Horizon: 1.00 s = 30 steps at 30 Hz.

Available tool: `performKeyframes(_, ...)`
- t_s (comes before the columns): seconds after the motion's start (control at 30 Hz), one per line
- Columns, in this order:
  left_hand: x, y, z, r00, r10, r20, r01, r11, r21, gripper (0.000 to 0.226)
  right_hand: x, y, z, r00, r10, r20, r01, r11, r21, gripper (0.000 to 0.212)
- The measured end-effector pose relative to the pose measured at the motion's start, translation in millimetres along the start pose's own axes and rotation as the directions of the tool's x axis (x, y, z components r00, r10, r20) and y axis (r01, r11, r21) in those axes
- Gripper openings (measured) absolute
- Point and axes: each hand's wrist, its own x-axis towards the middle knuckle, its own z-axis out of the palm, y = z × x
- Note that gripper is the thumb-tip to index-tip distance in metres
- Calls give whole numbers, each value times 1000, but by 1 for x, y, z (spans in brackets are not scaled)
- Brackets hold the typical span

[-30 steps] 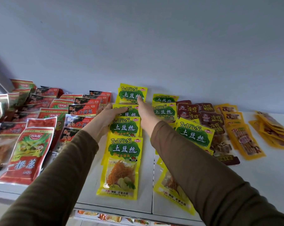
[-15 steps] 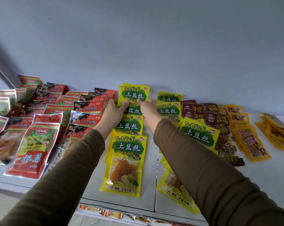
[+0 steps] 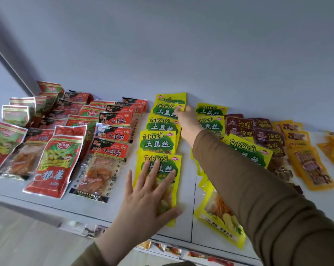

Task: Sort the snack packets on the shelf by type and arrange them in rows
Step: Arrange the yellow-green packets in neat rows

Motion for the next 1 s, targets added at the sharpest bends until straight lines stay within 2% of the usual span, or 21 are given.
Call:
performKeyframes(0.2,22,-29,-12,1000,2,-16,1,990,145,82,-4,-1,2,999,-19,47,20,1000,-11,44)
performKeyframes(0.27,24,-40,-17,1000,23,-14,-21,990,142,87,-6,1,2,998,-12,62,10,999,37,37)
performKeyframes(0.33,25,-40,-19,999,35,-42,-32,997,69,92,-7,3,1,996,31,82,-41,992,123,31)
performKeyframes(0.4,28,-32,-18,995,1,-102,0,1000,7,90,-9,4,1,991,99,93,-114,978,173,35)
performKeyframes(0.47,33,-22,-13,989,-58,-135,63,997,37,82,-10,8,3,991,116,69,-128,973,194,33)
performKeyframes(0.53,38,-16,-6,989,-86,-121,97,991,90,77,-11,11,6,995,96,13,-97,971,217,20)
performKeyframes(0.7,35,-21,5,991,-77,-108,89,990,110,70,-12,18,15,994,97,-59,-83,974,213,39)
performKeyframes(0.83,34,-23,-1,992,-69,-105,82,989,120,71,-14,16,16,990,132,-46,-124,981,151,35)
performKeyframes(1.0,28,-21,-3,988,-53,-144,71,990,123,77,-12,19,13,990,119,-71,-103,973,205,31)
